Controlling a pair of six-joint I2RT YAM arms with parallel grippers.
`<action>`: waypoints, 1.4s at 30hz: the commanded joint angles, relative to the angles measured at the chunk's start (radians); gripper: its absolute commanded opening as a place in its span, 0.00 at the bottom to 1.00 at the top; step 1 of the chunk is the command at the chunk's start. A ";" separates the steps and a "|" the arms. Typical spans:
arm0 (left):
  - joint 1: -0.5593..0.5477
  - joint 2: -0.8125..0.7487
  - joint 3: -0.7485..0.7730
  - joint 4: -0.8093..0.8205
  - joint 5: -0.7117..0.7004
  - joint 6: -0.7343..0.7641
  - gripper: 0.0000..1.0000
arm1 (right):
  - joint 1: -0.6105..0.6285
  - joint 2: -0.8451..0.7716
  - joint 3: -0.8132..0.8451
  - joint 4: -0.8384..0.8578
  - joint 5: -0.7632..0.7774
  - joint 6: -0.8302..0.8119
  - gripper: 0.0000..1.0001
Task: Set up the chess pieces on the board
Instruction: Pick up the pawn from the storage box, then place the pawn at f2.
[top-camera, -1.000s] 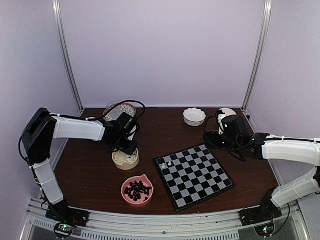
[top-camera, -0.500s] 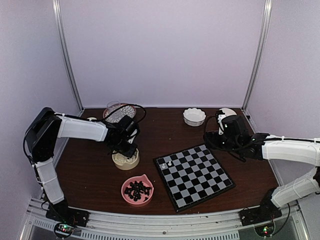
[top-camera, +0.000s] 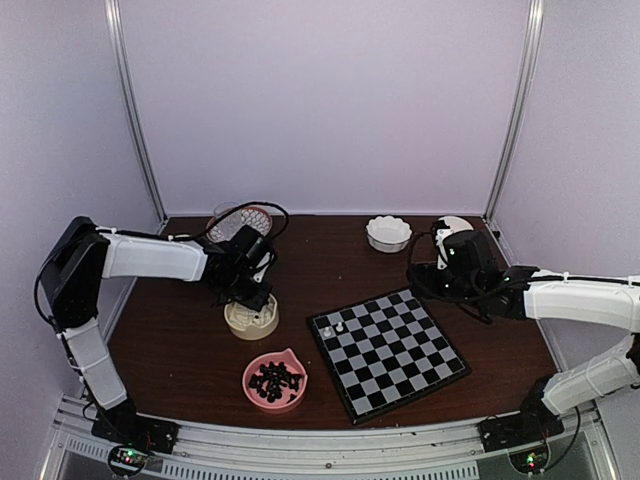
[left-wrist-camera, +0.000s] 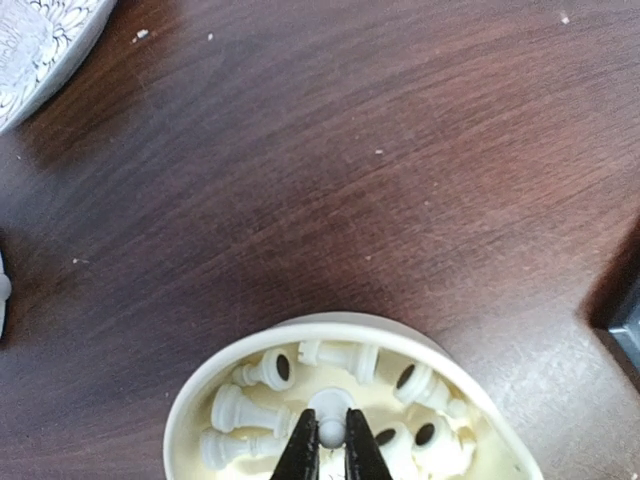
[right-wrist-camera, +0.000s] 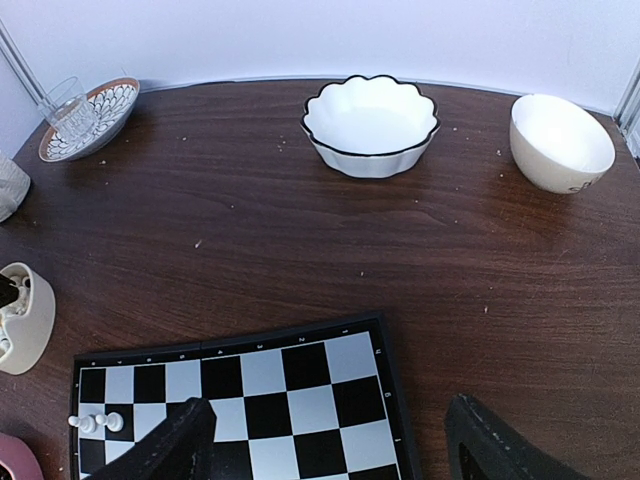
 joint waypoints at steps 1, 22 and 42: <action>0.009 -0.075 -0.024 0.032 0.038 0.011 0.05 | 0.008 -0.004 -0.001 0.011 -0.001 0.004 0.82; -0.086 -0.139 0.020 0.046 0.381 -0.036 0.05 | 0.008 -0.011 -0.006 0.012 0.021 -0.004 0.82; -0.227 0.099 0.361 -0.070 0.276 0.082 0.05 | 0.008 -0.031 -0.011 0.005 0.022 -0.004 0.82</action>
